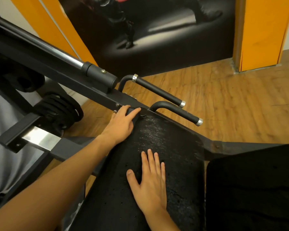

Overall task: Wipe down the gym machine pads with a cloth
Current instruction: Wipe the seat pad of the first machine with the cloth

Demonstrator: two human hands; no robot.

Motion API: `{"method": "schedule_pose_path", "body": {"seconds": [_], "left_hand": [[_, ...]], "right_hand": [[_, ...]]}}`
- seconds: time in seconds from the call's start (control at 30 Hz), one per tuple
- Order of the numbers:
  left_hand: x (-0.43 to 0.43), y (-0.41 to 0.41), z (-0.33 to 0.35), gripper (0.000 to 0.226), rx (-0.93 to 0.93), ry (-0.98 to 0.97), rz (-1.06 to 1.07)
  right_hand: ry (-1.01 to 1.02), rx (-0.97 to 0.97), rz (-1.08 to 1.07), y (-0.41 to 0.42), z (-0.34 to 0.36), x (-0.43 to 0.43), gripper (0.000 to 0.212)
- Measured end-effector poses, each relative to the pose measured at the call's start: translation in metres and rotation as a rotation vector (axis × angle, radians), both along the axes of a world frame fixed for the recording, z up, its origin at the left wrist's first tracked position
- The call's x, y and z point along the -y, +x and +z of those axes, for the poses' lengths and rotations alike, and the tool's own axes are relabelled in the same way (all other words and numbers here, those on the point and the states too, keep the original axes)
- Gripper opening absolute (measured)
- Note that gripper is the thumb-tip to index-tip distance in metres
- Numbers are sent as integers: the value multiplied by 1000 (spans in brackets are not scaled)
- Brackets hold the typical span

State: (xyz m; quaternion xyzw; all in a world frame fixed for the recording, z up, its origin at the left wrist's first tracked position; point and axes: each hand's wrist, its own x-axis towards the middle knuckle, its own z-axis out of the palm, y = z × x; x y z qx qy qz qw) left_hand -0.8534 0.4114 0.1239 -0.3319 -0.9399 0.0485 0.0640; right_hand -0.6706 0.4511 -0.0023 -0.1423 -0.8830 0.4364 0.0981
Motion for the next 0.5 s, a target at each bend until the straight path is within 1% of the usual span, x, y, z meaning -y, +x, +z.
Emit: {"method": "schedule_pose_path", "body": {"seconds": [0.1, 0.2, 0.3, 0.4, 0.5], "left_hand": [[-6, -2, -1, 66, 4, -127, 4], [-11, -5, 5, 71, -21, -163, 8], [-15, -13, 5, 69, 14, -167, 8], [-9, -20, 3, 56, 78, -121, -8], [-1, -21, 0, 57, 153, -64, 11]], "right_hand": [[1, -18, -20, -2, -1, 0, 77], [10, -8, -16, -2, -1, 1, 77], [-1, -18, -11, -2, -3, 0, 76], [19, -7, -8, -5, -4, 0, 76], [20, -10, -3, -5, -3, 1, 78]]}}
